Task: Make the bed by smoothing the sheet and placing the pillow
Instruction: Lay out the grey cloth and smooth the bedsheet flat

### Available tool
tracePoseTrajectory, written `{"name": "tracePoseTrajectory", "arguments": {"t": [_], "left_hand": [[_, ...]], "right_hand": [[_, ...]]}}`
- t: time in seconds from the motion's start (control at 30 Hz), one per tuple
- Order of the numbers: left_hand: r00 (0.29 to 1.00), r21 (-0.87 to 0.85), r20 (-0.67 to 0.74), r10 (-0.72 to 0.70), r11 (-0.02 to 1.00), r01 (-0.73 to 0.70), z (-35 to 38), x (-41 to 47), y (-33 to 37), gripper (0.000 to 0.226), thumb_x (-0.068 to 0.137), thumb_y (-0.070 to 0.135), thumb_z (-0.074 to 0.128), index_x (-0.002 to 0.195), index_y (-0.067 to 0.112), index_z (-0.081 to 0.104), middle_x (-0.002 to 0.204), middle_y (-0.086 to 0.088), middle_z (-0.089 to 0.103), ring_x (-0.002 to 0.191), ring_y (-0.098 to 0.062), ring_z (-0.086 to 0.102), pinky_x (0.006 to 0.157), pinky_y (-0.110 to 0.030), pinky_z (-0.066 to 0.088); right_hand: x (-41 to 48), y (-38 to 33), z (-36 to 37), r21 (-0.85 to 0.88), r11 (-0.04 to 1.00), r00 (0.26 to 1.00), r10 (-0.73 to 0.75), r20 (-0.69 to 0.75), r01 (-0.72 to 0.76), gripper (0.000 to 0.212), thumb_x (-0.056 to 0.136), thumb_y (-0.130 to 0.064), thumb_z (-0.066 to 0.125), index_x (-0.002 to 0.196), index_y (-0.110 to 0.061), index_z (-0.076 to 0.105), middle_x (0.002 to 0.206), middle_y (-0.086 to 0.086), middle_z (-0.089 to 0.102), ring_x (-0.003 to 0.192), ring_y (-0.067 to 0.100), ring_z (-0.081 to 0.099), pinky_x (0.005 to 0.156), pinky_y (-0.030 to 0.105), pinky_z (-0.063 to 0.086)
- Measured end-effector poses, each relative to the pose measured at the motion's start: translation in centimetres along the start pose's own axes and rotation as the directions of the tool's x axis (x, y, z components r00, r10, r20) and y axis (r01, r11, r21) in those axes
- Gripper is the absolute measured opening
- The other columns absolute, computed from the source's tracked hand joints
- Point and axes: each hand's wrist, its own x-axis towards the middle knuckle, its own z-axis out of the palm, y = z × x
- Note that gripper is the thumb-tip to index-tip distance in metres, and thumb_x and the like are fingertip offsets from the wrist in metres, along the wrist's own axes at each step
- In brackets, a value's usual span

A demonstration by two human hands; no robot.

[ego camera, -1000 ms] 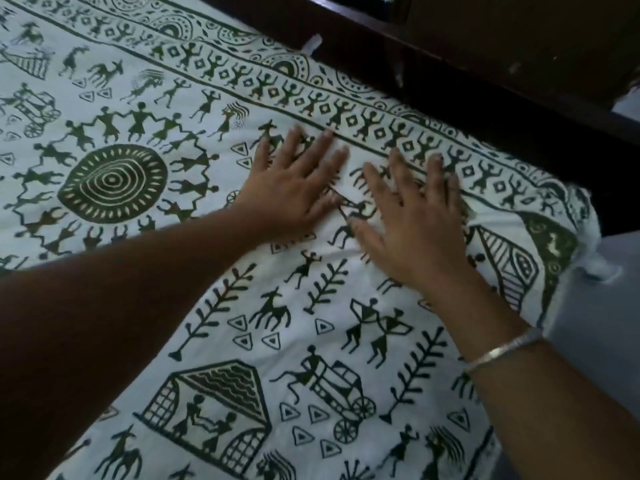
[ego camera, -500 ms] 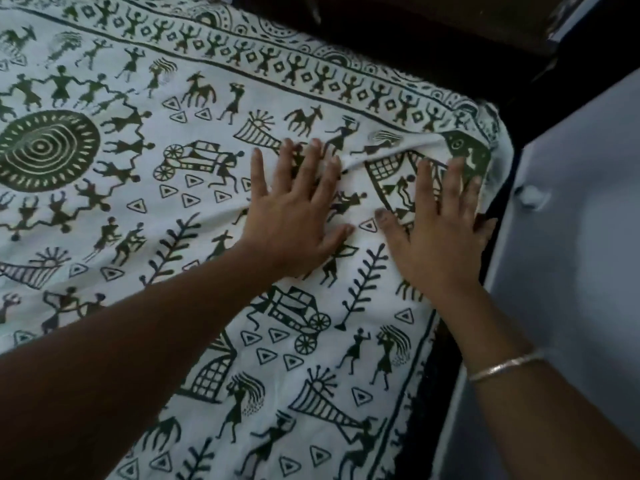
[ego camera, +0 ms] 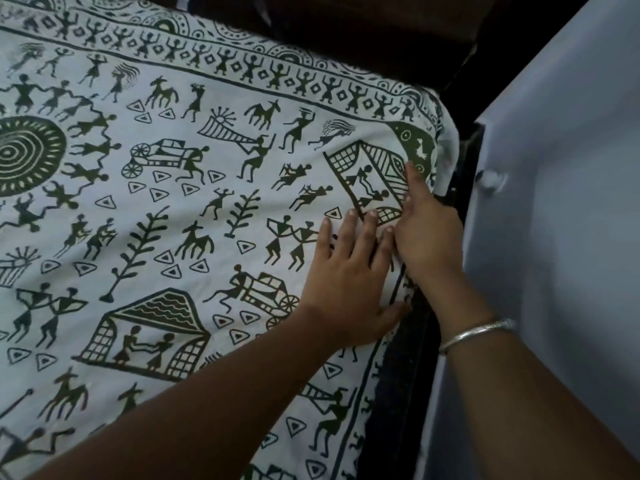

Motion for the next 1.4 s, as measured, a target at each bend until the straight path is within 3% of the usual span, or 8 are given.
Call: {"name": "tracePoseTrajectory", "arguments": {"t": [0.13, 0.27, 0.4, 0.5, 0.6, 0.73, 1.0, 1.4], "left_hand": [[0.992, 0.006, -0.009, 0.129, 0.992, -0.129, 0.2, -0.8, 0.1, 0.089, 0.087, 0.065, 0.032, 0.151, 0.011, 0.003, 0.159, -0.013, -0.003, 0.144, -0.035, -0.011, 0.115, -0.055, -0.009], [0.987, 0.008, -0.087, 0.137, 0.991, -0.137, -0.1, -1.4, 0.2, 0.074, 0.089, 0.056, 0.030, 0.147, 0.010, 0.027, 0.155, -0.013, 0.022, 0.144, -0.031, 0.014, 0.114, -0.054, 0.004], [0.990, -0.014, -0.135, -0.028, 1.000, 0.027, -1.6, 0.9, -1.8, 0.065, 0.094, 0.047, 0.011, 0.151, 0.016, 0.003, 0.159, -0.006, -0.001, 0.145, -0.024, -0.009, 0.112, -0.048, -0.013], [0.982, -0.027, -0.144, -0.119, 0.993, 0.116, -2.5, 3.7, -3.8, 0.062, 0.097, 0.048, 0.015, 0.151, 0.023, -0.002, 0.160, -0.004, -0.005, 0.145, -0.027, -0.010, 0.114, -0.051, -0.010], [0.981, -0.004, -0.065, -0.183, 0.983, 0.183, -2.5, 6.1, -5.8, 0.067, 0.092, 0.058, 0.013, 0.150, 0.032, -0.009, 0.159, -0.003, -0.011, 0.144, -0.032, -0.015, 0.114, -0.058, -0.005], [0.990, 0.062, -0.059, -0.126, 0.990, 0.130, -2.7, 8.9, -8.0, 0.072, 0.086, 0.069, 0.008, 0.146, 0.039, -0.016, 0.158, -0.003, -0.016, 0.143, -0.033, -0.020, 0.112, -0.062, -0.006], [0.987, 0.102, -0.144, -0.065, 0.992, 0.080, -4.8, 13.2, -10.9, 0.077, 0.083, 0.066, 0.004, 0.151, 0.031, -0.002, 0.160, -0.004, -0.002, 0.146, -0.029, -0.007, 0.112, -0.059, -0.006], [0.999, 0.113, -0.045, 0.009, 0.994, -0.003, -7.4, 17.1, -11.7, 0.064, 0.095, 0.049, 0.025, 0.152, 0.025, 0.007, 0.159, -0.005, 0.013, 0.146, -0.028, 0.006, 0.116, -0.054, 0.000]], "right_hand": [[-0.7, 1.3, 0.1, 0.016, 0.999, 1.000, 0.028, -0.012, -0.028, 0.058, 0.099, -0.018, 0.034, 0.149, -0.044, 0.019, 0.099, 0.010, 0.057, 0.083, 0.025, 0.055, 0.076, 0.034, 0.046], [-1.2, 2.4, 0.1, 0.030, 0.997, 0.989, 0.080, -0.125, -0.076, 0.058, 0.100, -0.026, 0.037, 0.152, -0.034, 0.014, 0.094, 0.012, 0.057, 0.080, 0.027, 0.054, 0.070, 0.036, 0.044], [-0.2, 2.3, 0.0, -0.145, 0.982, 0.953, -0.159, -0.259, 0.124, 0.052, 0.098, -0.031, 0.040, 0.146, -0.017, 0.032, 0.143, 0.016, 0.043, 0.127, 0.036, 0.041, 0.099, 0.047, 0.041], [1.6, 0.8, -0.1, -0.208, 0.931, 0.937, -0.328, -0.123, 0.298, 0.049, 0.099, -0.032, 0.039, 0.146, -0.019, 0.035, 0.153, 0.014, 0.029, 0.140, 0.038, 0.025, 0.110, 0.054, 0.029], [3.4, 0.2, 0.3, -0.284, 0.924, 0.967, -0.234, 0.106, 0.254, 0.056, 0.101, -0.043, 0.028, 0.152, -0.034, 0.009, 0.161, 0.005, 0.004, 0.146, 0.037, 0.004, 0.114, 0.058, 0.008], [5.4, -0.1, 0.3, -0.375, 0.901, 0.976, -0.189, 0.111, 0.218, 0.062, 0.098, -0.049, 0.021, 0.151, -0.034, -0.007, 0.161, 0.005, -0.005, 0.146, 0.034, -0.012, 0.114, 0.056, -0.008], [9.9, -1.9, -0.5, -0.411, 0.823, 0.916, -0.390, 0.094, 0.392, 0.065, 0.097, -0.043, 0.030, 0.153, -0.014, 0.012, 0.160, 0.013, 0.009, 0.147, 0.030, 0.002, 0.120, 0.044, 0.003], [12.2, -3.6, -0.8, -0.336, 0.892, 0.951, -0.259, 0.171, 0.304, 0.075, 0.094, -0.048, 0.034, 0.153, -0.015, 0.000, 0.158, 0.020, 0.004, 0.146, 0.033, 0.001, 0.119, 0.042, -0.001]]}}
